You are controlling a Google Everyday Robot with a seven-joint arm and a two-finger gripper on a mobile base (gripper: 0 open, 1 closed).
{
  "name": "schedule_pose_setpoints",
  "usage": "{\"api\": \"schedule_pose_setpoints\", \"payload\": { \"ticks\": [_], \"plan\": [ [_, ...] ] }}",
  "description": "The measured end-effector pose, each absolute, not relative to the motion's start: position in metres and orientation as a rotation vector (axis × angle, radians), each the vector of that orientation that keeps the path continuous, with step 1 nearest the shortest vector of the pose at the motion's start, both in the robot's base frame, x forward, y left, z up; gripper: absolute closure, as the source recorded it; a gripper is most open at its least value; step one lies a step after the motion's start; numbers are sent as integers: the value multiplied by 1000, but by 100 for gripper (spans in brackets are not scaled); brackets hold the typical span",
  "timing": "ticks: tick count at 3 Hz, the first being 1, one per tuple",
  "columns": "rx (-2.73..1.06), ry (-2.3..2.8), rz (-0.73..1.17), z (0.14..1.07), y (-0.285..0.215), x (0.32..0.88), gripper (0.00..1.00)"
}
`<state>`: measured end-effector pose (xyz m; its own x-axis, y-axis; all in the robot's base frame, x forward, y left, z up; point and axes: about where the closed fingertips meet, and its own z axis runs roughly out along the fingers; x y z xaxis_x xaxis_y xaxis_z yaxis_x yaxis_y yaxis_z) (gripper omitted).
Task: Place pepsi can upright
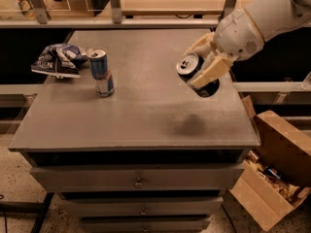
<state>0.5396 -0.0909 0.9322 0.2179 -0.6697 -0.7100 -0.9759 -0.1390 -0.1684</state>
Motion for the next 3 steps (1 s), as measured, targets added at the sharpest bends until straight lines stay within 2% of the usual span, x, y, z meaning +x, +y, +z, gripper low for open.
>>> {"api": "schedule_pose_setpoints", "payload": {
  "ticks": [1, 2, 3],
  "plan": [
    [-1567, 1484, 776, 985, -74, 529, 100],
    [-1315, 1456, 864, 1012, -60, 495, 100],
    [-1150, 1526, 872, 993, -80, 494, 100]
  ]
}}
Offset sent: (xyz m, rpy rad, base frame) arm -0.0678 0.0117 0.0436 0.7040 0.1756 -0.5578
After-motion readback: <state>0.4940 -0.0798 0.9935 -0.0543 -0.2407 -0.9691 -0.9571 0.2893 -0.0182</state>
